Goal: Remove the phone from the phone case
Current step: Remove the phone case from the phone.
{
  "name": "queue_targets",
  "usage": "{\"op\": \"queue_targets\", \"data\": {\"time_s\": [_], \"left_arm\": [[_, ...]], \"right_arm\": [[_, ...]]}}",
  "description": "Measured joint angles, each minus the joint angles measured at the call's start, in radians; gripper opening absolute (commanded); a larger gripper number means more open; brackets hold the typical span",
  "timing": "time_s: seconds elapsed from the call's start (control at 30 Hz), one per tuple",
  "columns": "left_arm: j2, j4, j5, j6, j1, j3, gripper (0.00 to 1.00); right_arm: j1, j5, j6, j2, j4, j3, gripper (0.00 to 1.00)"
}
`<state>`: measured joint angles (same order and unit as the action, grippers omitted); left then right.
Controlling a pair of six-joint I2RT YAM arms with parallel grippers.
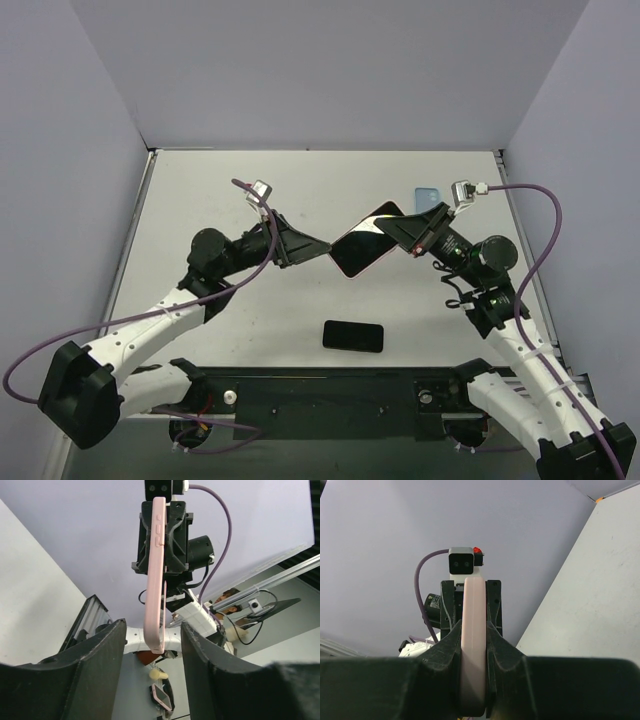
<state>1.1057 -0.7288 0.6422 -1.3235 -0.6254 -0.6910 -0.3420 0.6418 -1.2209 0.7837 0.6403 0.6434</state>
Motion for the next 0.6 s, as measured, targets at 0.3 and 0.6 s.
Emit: {"op": "queue_targets", "data": {"time_s": [0.3, 0.6], "left_arm": [[0.08, -0.161, 0.026, -0.107, -0.002, -0.003, 0.4], [0.101, -0.173, 0.029, -0.128, -0.02, -0.049, 0.18]], "right_arm": [[0.0, -0.008, -0.013, 0.019, 0.008, 0.001, 0.0], [-0.002, -0.023, -0.034, 0.018, 0.021, 0.027, 0.0]]}}
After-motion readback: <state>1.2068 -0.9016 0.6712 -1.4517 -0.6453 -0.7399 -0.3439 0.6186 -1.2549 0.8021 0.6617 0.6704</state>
